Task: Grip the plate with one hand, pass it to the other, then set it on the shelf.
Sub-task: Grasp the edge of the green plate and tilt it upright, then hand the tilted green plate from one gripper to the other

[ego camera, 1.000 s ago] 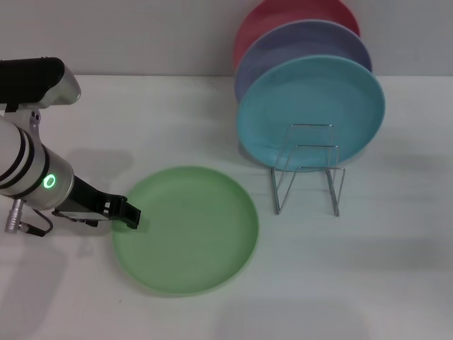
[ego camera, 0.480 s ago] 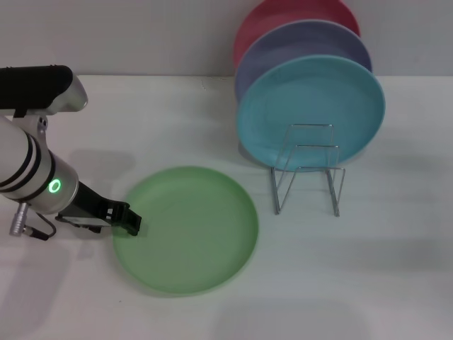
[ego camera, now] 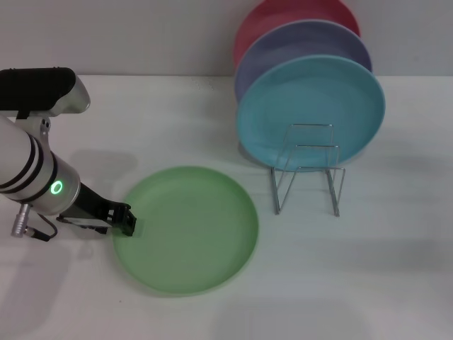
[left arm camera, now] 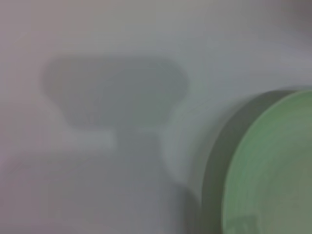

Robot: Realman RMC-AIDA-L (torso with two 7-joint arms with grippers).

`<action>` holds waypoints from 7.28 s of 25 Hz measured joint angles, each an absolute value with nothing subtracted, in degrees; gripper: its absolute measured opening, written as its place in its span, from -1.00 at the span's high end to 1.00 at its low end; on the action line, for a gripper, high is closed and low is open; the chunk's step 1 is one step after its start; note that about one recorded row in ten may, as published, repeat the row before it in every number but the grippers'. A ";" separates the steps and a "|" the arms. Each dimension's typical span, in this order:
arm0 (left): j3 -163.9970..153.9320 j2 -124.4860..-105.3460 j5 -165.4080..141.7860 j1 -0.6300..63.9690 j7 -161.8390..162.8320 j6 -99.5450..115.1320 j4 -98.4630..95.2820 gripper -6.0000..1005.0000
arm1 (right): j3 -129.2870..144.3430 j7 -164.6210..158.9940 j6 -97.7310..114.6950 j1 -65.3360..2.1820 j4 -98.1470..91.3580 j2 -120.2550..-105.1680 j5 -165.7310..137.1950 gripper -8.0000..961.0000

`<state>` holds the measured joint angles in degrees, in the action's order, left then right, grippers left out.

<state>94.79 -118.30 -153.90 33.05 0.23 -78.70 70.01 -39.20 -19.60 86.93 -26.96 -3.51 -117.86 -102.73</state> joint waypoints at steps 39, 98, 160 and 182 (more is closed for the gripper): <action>98.38 -118.14 -150.50 32.53 -5.73 -80.56 70.43 0.90 | -39.20 -19.69 87.02 -26.87 -3.31 -117.86 -102.65 -0.57; 59.24 -117.85 -143.66 0.41 -11.14 49.25 58.66 0.92 | -38.67 -14.50 80.46 -27.10 -2.38 -118.69 -102.99 -0.58; 40.06 -118.85 -123.76 1.57 -20.46 69.71 45.48 0.92 | -19.99 -5.78 76.23 -24.61 28.59 -117.52 -127.97 -0.57; 39.00 -118.91 -120.45 -1.22 -20.92 72.31 46.01 0.92 | -21.14 -5.99 72.32 -26.94 27.24 -118.67 -127.91 -0.57</action>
<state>39.01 -118.91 -120.45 -1.22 -20.92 72.31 46.01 -21.14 -5.99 72.32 -26.94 27.24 -118.67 -127.91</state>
